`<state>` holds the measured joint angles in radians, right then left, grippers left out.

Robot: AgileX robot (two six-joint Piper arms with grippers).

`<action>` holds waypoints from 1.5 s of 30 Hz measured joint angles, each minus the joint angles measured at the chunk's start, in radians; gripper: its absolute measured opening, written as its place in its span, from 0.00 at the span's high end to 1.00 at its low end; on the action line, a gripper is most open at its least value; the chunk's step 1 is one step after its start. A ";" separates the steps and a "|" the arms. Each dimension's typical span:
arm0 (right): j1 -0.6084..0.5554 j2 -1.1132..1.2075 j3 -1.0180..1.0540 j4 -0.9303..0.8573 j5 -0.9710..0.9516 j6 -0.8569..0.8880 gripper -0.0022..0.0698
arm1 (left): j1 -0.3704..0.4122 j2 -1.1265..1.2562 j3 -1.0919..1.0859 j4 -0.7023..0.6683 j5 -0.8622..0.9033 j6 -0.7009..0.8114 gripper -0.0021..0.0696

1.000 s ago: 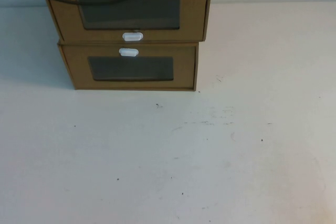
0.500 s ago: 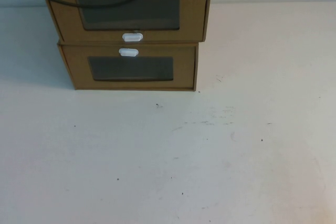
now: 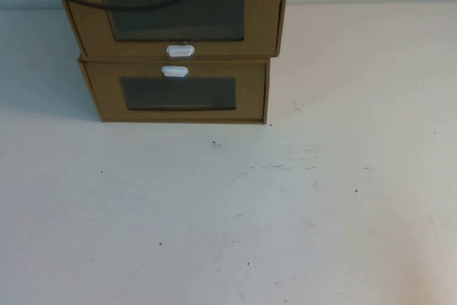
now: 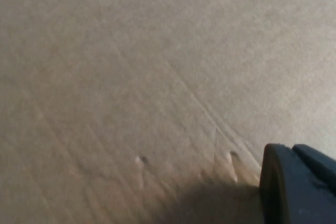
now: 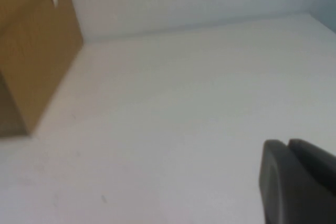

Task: Open the shoe box
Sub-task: 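Pull the top drawer of the cardboard box fully open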

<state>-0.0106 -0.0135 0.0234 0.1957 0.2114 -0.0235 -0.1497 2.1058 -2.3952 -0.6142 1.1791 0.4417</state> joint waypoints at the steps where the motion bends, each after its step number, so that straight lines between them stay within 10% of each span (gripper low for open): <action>1: 0.000 0.000 0.000 0.064 -0.043 0.000 0.99 | 0.000 0.000 0.000 0.000 0.000 0.000 0.98; 13: 0.000 0.002 -0.027 0.567 -0.141 0.004 0.99 | 0.000 0.000 0.000 -0.006 0.002 -0.002 0.98; 27: 0.000 0.561 -0.520 0.390 0.519 -0.168 0.99 | 0.000 0.000 -0.002 -0.006 0.014 -0.009 0.98; 37: 0.030 0.916 -0.759 0.510 0.604 -0.426 0.99 | 0.000 0.000 -0.002 -0.006 0.015 -0.011 0.98; 45: 0.315 1.190 -0.998 0.431 0.566 -0.396 0.99 | 0.000 0.000 -0.002 -0.006 0.015 -0.025 0.98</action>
<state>0.3040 1.1765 -0.9742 0.6262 0.7778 -0.4191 -0.1497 2.1058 -2.3969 -0.6201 1.1939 0.4168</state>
